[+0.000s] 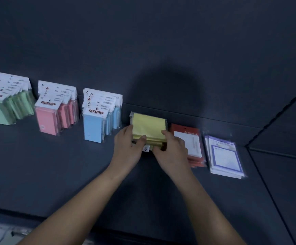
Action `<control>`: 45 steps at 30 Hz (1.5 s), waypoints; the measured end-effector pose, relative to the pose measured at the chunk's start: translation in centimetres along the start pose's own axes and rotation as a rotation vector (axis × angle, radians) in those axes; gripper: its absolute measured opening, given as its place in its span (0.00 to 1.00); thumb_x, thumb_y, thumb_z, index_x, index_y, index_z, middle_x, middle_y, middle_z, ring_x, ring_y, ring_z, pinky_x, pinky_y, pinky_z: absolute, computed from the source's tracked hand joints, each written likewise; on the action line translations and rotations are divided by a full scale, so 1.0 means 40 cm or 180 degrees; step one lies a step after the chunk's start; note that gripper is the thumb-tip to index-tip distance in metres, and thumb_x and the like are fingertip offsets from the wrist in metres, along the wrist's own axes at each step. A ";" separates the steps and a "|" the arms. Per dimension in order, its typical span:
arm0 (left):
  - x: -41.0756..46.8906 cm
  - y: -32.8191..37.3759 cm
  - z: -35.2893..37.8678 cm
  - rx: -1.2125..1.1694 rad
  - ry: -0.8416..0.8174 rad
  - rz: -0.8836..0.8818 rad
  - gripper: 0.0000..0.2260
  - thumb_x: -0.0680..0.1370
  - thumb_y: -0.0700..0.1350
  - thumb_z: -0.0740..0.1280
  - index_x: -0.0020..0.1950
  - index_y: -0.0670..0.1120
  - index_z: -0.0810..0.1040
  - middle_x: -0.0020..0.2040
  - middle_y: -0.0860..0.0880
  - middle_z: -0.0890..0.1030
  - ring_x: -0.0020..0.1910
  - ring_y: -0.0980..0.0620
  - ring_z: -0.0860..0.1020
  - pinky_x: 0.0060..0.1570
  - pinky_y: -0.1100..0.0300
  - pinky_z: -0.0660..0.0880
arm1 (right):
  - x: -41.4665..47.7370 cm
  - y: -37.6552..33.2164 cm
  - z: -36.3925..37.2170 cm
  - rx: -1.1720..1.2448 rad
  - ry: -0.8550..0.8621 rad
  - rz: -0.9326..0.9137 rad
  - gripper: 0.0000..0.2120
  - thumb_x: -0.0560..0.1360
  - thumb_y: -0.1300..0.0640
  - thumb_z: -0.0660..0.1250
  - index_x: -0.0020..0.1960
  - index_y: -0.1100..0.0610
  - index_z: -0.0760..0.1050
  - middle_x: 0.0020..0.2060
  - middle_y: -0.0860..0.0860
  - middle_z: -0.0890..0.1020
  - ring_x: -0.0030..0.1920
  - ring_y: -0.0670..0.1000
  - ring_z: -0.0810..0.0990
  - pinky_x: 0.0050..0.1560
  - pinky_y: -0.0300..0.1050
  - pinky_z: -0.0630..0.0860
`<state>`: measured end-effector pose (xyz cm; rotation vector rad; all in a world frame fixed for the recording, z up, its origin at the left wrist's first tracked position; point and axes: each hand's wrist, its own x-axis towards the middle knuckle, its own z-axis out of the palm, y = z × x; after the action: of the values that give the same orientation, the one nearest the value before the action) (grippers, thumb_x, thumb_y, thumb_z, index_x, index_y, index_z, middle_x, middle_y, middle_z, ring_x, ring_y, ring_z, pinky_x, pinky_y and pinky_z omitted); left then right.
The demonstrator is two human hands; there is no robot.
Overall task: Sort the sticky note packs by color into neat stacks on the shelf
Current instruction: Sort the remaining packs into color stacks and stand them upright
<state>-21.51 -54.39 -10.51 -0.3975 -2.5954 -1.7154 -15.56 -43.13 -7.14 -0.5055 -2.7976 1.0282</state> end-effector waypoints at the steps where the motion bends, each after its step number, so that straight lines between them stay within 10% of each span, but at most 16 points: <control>1: -0.002 0.005 -0.001 -0.0232 0.0021 -0.0177 0.10 0.77 0.48 0.63 0.58 0.51 0.74 0.57 0.50 0.73 0.61 0.50 0.70 0.62 0.54 0.69 | -0.001 0.000 0.001 0.0096 0.0078 -0.0051 0.26 0.75 0.57 0.63 0.72 0.54 0.62 0.68 0.54 0.69 0.69 0.55 0.63 0.69 0.50 0.61; 7: -0.026 0.042 -0.034 -0.1908 0.0259 -0.0961 0.06 0.78 0.46 0.64 0.54 0.51 0.75 0.56 0.51 0.76 0.56 0.54 0.74 0.54 0.63 0.70 | -0.025 -0.009 0.025 0.1353 0.0628 -0.0094 0.21 0.73 0.64 0.65 0.65 0.54 0.70 0.60 0.48 0.72 0.61 0.45 0.71 0.59 0.29 0.66; 14: -0.086 0.018 -0.156 -0.2759 0.0920 -0.1149 0.10 0.76 0.31 0.60 0.41 0.46 0.71 0.38 0.49 0.75 0.35 0.55 0.74 0.36 0.66 0.72 | -0.148 -0.068 0.122 0.2884 0.0865 -0.0329 0.14 0.74 0.65 0.67 0.50 0.47 0.76 0.53 0.51 0.77 0.54 0.44 0.78 0.57 0.36 0.74; 20: -0.187 -0.096 -0.306 -0.1394 0.0520 -0.0827 0.16 0.75 0.29 0.61 0.52 0.49 0.76 0.47 0.49 0.80 0.39 0.58 0.78 0.35 0.67 0.73 | -0.160 -0.106 0.221 0.2038 0.0140 -0.0505 0.14 0.73 0.68 0.65 0.48 0.48 0.73 0.53 0.48 0.74 0.42 0.41 0.77 0.43 0.31 0.73; 25: -0.206 -0.205 -0.386 0.1989 0.0148 -0.0525 0.15 0.74 0.48 0.65 0.60 0.48 0.76 0.65 0.45 0.71 0.60 0.43 0.71 0.55 0.52 0.68 | -0.160 -0.133 0.331 0.0243 -0.0355 -0.1048 0.14 0.75 0.65 0.61 0.60 0.58 0.74 0.62 0.49 0.72 0.54 0.48 0.71 0.54 0.32 0.64; 31: -0.202 -0.240 -0.394 0.2813 -0.0625 -0.0556 0.44 0.63 0.62 0.27 0.77 0.48 0.46 0.78 0.43 0.43 0.76 0.47 0.43 0.73 0.50 0.43 | -0.151 -0.172 0.388 -0.1501 -0.0247 -0.1251 0.22 0.65 0.55 0.52 0.50 0.49 0.80 0.54 0.48 0.82 0.46 0.50 0.70 0.37 0.41 0.74; 37: -0.160 -0.206 -0.365 0.3054 -0.0896 -0.0645 0.32 0.79 0.62 0.43 0.76 0.44 0.39 0.76 0.43 0.34 0.74 0.48 0.33 0.72 0.49 0.35 | -0.130 -0.173 0.316 -0.0479 -0.0572 -0.1245 0.21 0.78 0.59 0.57 0.71 0.54 0.64 0.74 0.49 0.59 0.72 0.49 0.58 0.70 0.39 0.54; 40: -0.139 -0.146 -0.309 0.2077 -0.0919 0.0063 0.33 0.76 0.62 0.46 0.77 0.46 0.49 0.78 0.47 0.44 0.76 0.53 0.40 0.72 0.58 0.39 | -0.115 -0.160 0.224 0.0511 0.0405 -0.1015 0.18 0.76 0.64 0.61 0.66 0.58 0.71 0.67 0.50 0.70 0.68 0.45 0.64 0.67 0.30 0.55; 45: -0.083 -0.003 -0.201 -0.0127 -0.1137 0.0262 0.16 0.79 0.44 0.63 0.56 0.64 0.64 0.53 0.67 0.70 0.50 0.84 0.64 0.49 0.85 0.59 | -0.032 -0.079 0.080 0.0349 0.1102 -0.0296 0.17 0.74 0.61 0.61 0.63 0.62 0.71 0.60 0.55 0.75 0.63 0.54 0.71 0.64 0.53 0.69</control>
<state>-19.40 -62.40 -7.86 -0.8735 -2.7273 -1.8163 -15.93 -47.75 -7.53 -0.4827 -2.4240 0.9637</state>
